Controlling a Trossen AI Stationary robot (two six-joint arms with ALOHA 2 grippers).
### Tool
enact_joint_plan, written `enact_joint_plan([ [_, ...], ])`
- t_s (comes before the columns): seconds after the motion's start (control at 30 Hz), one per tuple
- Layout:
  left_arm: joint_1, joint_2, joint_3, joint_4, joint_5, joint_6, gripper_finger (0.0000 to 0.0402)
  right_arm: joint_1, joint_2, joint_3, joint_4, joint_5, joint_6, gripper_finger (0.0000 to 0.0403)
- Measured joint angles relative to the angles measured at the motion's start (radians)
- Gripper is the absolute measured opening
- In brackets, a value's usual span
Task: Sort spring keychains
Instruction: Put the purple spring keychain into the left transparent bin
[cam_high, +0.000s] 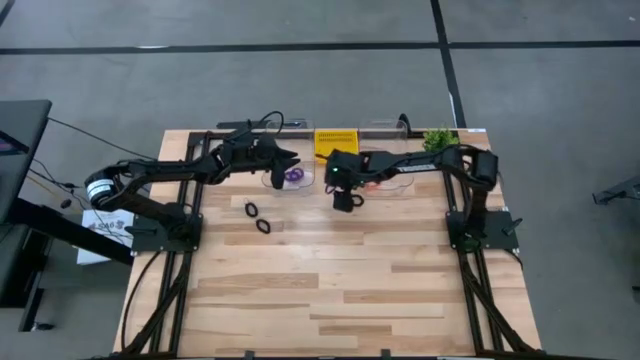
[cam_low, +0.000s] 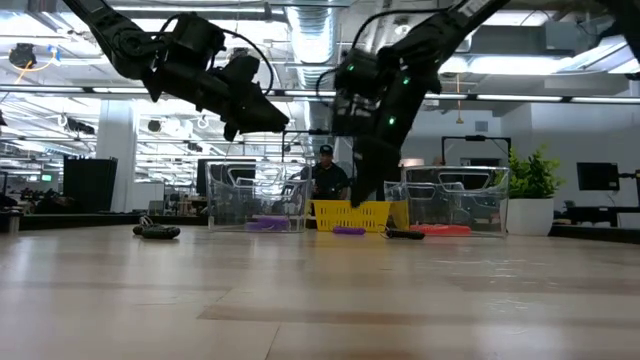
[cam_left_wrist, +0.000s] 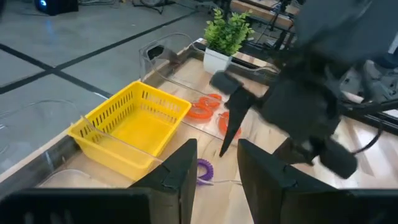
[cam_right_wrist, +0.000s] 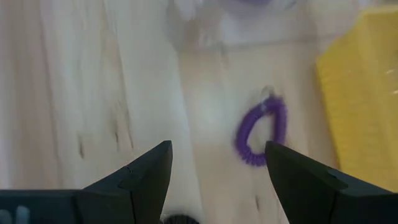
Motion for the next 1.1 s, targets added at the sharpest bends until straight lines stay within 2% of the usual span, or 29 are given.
enact_joint_plan([
  [0.3, -0.018, 0.000, 0.000, -0.002, -0.004, -0.001, 0.0112, 0.001, 0.127, 0.099, -0.072, -0.004, -0.028, 0.0249],
  [0.6, -0.023, 0.000, 0.000, -0.008, -0.004, -0.001, 0.0112, -0.001, 0.129, 0.102, -0.066, -0.008, -0.104, 0.0249],
  [0.93, -0.023, 0.000, 0.000, -0.010, -0.003, -0.001, 0.0112, -0.037, 0.129, 0.102, -0.069, -0.129, -0.129, 0.0249],
  [1.1, -0.023, 0.000, 0.000, -0.010, -0.003, -0.001, 0.0112, -0.061, 0.129, 0.102, -0.069, -0.131, -0.131, 0.0249],
])
